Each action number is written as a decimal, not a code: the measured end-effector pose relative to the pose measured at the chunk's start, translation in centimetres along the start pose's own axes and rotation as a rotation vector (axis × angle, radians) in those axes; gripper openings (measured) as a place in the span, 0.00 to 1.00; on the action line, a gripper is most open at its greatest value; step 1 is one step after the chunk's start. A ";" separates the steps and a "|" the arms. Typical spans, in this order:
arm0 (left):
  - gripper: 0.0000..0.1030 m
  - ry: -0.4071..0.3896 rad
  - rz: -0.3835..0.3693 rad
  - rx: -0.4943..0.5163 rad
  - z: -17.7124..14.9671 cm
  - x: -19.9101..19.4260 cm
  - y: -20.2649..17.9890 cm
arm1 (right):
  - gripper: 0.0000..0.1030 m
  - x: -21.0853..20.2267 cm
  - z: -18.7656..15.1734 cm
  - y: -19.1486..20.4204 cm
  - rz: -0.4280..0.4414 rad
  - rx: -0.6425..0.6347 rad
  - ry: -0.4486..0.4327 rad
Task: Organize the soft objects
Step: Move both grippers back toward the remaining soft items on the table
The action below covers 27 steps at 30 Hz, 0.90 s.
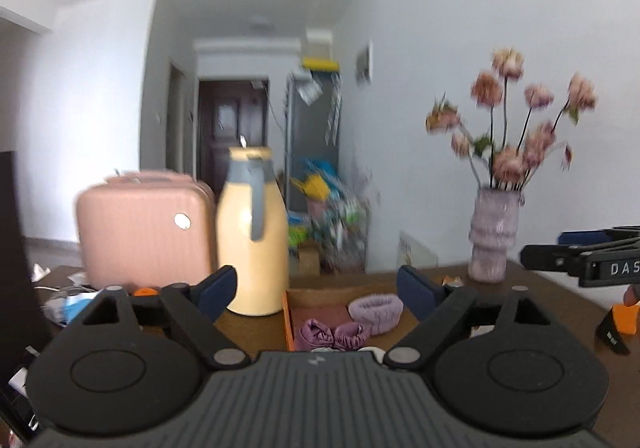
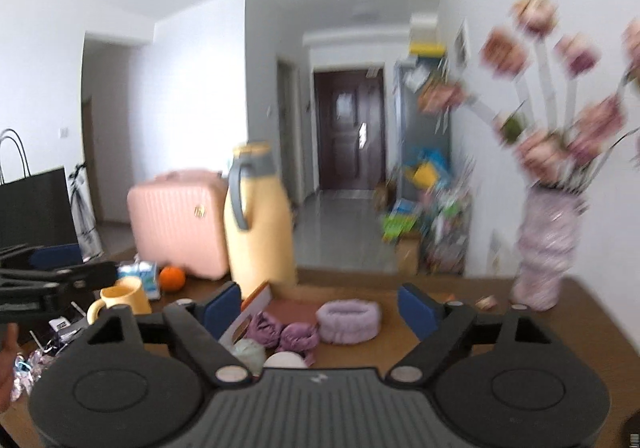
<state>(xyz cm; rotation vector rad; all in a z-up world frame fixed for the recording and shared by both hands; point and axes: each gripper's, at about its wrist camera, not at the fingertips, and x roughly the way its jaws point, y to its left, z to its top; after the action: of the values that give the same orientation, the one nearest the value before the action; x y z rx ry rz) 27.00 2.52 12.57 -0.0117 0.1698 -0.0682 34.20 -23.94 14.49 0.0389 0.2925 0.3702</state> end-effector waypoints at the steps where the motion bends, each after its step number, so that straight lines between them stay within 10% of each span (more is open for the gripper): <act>1: 0.88 -0.019 0.002 -0.002 -0.5 -1.5 -0.2 | 0.85 -1.4 -0.3 0.0 -0.016 -0.008 -0.027; 18: 0.93 0.009 -0.025 0.012 -9.6 -15.1 -3.7 | 0.87 -16.6 -11.3 3.7 -0.072 -0.003 -0.135; 27: 0.94 0.153 -0.107 0.012 -14.3 -15.2 -5.9 | 0.87 -20.3 -19.7 5.2 -0.052 0.068 0.005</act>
<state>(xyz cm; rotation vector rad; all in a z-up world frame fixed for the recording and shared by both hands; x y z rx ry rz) 9.30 -2.37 1.18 -0.0038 0.3217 -0.1768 8.58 -26.82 1.68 0.0970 0.3109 0.3090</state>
